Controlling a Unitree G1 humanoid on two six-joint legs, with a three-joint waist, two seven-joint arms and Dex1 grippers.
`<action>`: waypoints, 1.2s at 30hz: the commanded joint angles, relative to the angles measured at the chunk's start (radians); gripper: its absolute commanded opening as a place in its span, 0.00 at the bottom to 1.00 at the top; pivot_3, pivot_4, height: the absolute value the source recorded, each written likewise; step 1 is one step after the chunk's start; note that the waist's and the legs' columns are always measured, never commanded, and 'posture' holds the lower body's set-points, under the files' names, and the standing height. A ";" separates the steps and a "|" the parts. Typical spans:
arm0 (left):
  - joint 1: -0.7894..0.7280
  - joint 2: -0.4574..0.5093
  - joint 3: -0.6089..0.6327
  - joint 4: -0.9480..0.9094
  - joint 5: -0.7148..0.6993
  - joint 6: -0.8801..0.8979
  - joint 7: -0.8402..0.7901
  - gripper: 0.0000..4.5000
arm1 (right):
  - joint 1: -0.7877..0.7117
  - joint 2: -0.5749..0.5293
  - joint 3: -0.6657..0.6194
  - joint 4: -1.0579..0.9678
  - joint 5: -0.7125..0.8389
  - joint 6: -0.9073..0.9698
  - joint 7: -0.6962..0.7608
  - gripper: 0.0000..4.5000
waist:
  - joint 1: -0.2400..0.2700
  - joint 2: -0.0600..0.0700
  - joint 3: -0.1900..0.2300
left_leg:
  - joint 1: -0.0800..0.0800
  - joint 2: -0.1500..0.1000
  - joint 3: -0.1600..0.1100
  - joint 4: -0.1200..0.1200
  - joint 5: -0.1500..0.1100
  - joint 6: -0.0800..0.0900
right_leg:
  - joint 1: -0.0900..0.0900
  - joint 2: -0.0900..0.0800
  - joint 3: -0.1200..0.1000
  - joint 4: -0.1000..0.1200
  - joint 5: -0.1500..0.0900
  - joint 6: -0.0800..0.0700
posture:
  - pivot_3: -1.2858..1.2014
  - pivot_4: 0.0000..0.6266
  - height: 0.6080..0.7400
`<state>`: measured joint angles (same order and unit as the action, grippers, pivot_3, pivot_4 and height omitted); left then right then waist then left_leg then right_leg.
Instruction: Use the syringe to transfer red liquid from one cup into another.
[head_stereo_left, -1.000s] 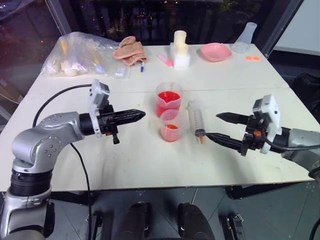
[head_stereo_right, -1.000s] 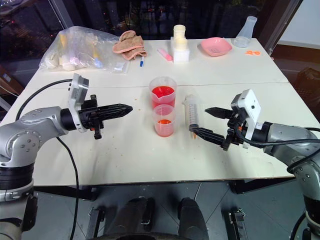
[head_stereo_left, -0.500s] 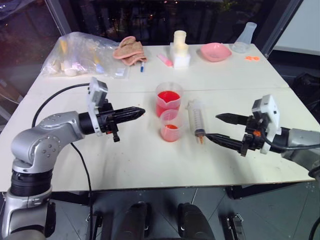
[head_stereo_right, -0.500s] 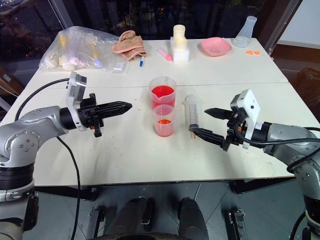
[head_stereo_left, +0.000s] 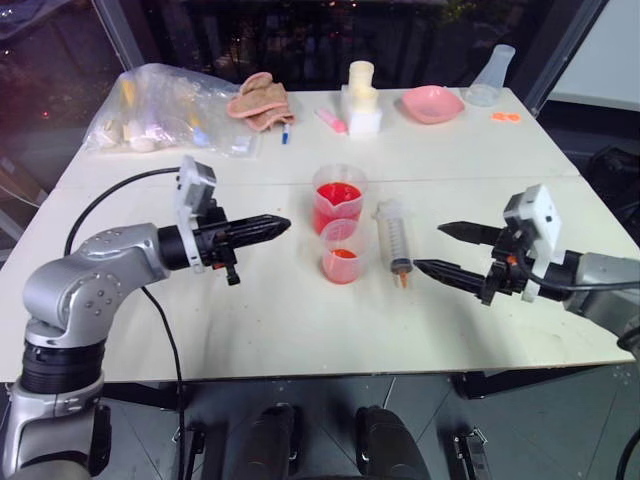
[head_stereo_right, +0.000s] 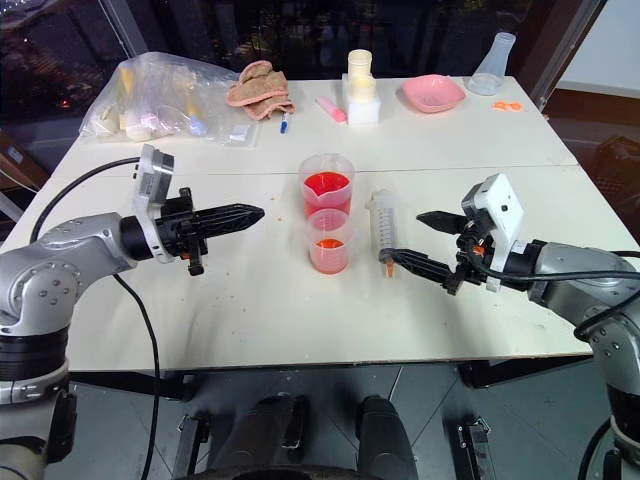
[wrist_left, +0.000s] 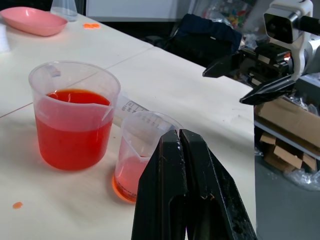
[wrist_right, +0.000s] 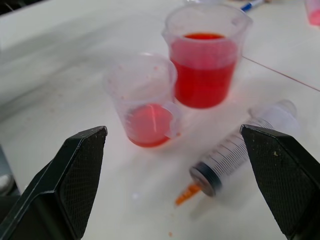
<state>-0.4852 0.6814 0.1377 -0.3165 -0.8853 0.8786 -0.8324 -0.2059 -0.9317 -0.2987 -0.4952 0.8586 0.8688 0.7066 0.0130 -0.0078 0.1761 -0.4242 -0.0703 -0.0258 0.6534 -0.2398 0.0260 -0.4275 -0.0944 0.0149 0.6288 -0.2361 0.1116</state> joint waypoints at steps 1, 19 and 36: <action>-0.028 -0.008 -0.004 -0.010 0.008 -0.029 -0.006 0.00 | -0.021 -0.011 -0.032 -0.014 0.001 0.005 -0.017 0.98 | 0.000 0.000 0.000 | 0.000 0.000 0.000 0.000 0.000 0.000 | 0.000 0.000 0.000 0.000 0.000 0.000 | 0.52 0.24 1.00; -0.062 -0.157 -0.052 0.009 0.119 -0.172 0.047 0.00 | -0.987 0.272 0.238 0.712 -0.082 0.736 -0.437 0.98 | -0.023 0.000 0.000 | -0.001 0.000 0.001 -0.003 0.001 -0.001 | -0.004 0.000 0.001 0.000 0.001 -0.001 | 0.52 0.24 1.00; -0.011 -0.157 -0.043 -0.071 0.109 -0.166 0.125 0.00 | -1.286 0.569 0.301 1.393 -0.490 0.658 -0.570 0.98 | -0.030 0.000 0.000 | -0.003 -0.003 0.002 -0.006 0.003 -0.005 | -0.007 0.000 0.000 0.001 0.003 0.003 | 0.52 0.24 1.00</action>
<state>-0.4948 0.5135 0.0693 -0.3475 -0.7675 0.7174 -0.7129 -1.4622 -0.3668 0.0045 0.8897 0.3947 1.5529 0.1286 -0.0170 -0.0077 0.1758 -0.4274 -0.0728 -0.0238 0.6470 -0.2369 0.0212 -0.4349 -0.0942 0.0150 0.6301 -0.2334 0.1142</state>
